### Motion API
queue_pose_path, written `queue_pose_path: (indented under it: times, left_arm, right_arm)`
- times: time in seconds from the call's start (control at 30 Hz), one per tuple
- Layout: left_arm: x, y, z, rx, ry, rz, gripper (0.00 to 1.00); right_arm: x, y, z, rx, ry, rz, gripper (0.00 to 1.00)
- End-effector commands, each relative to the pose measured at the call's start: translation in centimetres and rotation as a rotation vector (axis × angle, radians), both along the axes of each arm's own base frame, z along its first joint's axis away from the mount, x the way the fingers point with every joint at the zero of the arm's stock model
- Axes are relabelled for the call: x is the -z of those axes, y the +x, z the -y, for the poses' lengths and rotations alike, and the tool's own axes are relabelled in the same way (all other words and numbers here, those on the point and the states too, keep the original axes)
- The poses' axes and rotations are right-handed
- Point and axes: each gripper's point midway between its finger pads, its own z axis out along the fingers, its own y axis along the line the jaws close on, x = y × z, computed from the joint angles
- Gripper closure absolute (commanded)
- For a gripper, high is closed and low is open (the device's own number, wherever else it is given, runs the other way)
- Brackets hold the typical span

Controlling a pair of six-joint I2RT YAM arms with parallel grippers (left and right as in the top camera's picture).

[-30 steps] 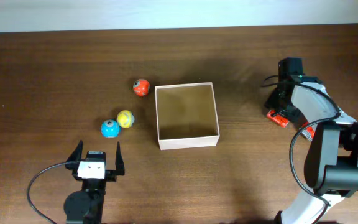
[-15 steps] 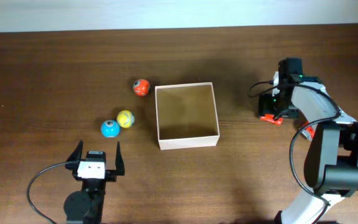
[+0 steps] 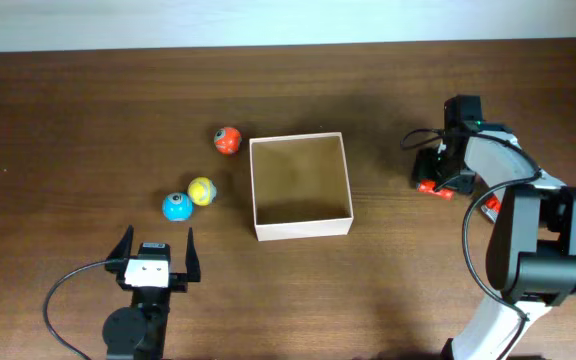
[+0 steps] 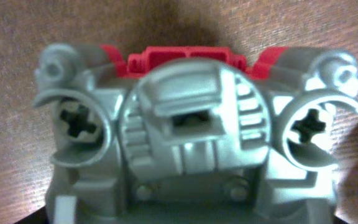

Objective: Pack container
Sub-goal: 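Lower the right gripper and grasp the red-and-grey toy truck, then lift the truck and carry it over the pink box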

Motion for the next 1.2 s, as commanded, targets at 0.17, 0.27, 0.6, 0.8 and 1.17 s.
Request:
queue_pose_path:
  times: [0.17, 0.27, 0.6, 0.8, 1.17]
  left_arm:
    - [0.1, 0.0, 0.0, 0.006, 0.015, 0.001, 0.01]
    - [0.1, 0.0, 0.0, 0.007, 0.015, 0.001, 0.01]
    - [0.1, 0.0, 0.0, 0.007, 0.015, 0.001, 0.01]
    - [0.1, 0.0, 0.0, 0.006, 0.015, 0.001, 0.01]
    - [0.1, 0.0, 0.0, 0.007, 0.015, 0.001, 0.01]
  right_arm:
    - [3.2, -0.8, 0.1, 0.032, 0.005, -0.063, 0.45]
    - [3.1, -0.7, 0.1, 0.028, 0.004, -0.059, 0.45]
    - [-0.3, 1.4, 0.2, -0.078, -0.008, -0.044, 0.44]
    - [-5.2, 3.7, 0.4, -0.145, -0.02, -0.01, 0.44]
    - [-15.4, 6.0, -9.0, -0.515, 0.409, 0.199, 0.44]
